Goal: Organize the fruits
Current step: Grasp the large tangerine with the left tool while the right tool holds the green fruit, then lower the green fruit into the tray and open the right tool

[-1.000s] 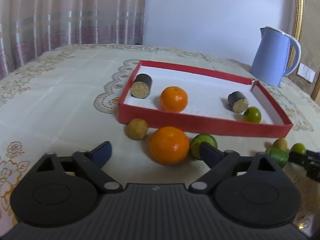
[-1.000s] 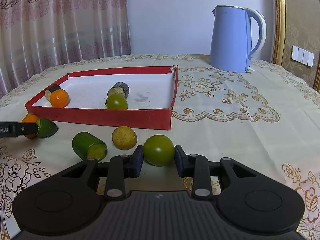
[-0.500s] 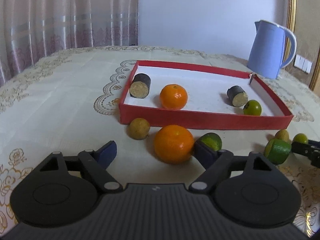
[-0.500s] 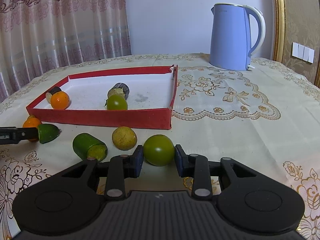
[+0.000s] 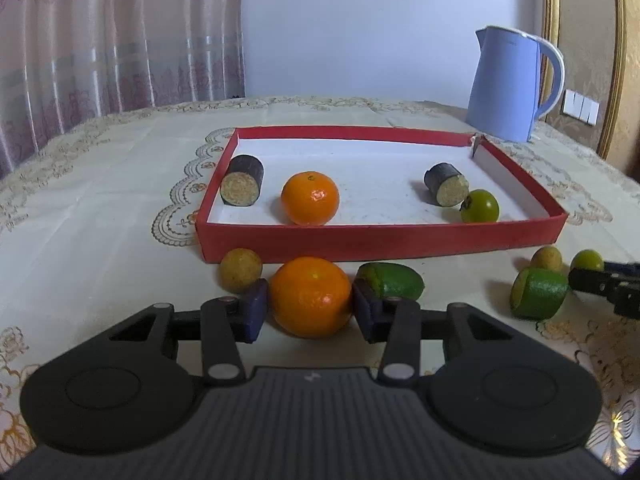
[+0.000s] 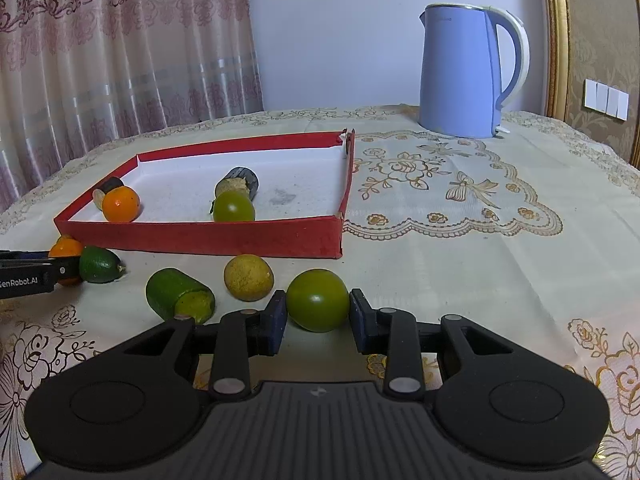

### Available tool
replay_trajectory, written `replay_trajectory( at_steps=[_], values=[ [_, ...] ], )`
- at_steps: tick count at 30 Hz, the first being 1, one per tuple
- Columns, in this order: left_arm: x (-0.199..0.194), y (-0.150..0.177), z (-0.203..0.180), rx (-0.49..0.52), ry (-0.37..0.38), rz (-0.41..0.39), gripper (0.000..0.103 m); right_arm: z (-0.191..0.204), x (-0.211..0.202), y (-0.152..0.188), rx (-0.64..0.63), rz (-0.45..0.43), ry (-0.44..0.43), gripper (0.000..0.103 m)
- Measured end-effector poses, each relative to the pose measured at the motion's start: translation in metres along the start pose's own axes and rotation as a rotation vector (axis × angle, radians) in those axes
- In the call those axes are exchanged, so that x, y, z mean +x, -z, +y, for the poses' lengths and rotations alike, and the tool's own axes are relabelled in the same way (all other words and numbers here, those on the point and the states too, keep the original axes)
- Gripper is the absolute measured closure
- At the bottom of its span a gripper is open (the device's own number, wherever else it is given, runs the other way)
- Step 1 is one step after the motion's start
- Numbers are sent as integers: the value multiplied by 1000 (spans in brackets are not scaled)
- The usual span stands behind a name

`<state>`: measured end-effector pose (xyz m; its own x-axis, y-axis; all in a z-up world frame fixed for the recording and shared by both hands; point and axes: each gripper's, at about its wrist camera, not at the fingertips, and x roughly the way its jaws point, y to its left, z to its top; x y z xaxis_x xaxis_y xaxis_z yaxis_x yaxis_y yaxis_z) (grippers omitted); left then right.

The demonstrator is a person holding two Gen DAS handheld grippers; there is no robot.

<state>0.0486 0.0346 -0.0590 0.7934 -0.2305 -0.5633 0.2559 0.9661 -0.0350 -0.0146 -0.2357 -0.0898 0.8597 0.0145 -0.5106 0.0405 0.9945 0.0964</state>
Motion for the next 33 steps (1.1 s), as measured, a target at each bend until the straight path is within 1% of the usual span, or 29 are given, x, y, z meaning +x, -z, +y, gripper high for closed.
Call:
replay_trajectory(
  at_steps=[3,11,18,23,25,29,33],
  values=[
    [-1,0,3,-26,4,-3,62,-1,0,0,2,0,-1,71],
    [-11,4,2,-27,-9,-17,62,-1,0,0,1,0,-1,71],
    [-12,5,11,-81,3,-23,62,-3,-3,1,12,-16,-2,71],
    [-12,6,10,-75,-4,-22,62,0,-7,2,-2,-35,11,71],
    [-12,6,9,-73,-4,-22,62,4,-9,2,-27,-34,13,71],
    [-12,6,10,-79,1,-20,62,10,-17,-7,-69,-72,28,71],
    [-11,6,11,-78,1,-21,62,16,-21,-26,-113,-129,44,71]
  ],
)
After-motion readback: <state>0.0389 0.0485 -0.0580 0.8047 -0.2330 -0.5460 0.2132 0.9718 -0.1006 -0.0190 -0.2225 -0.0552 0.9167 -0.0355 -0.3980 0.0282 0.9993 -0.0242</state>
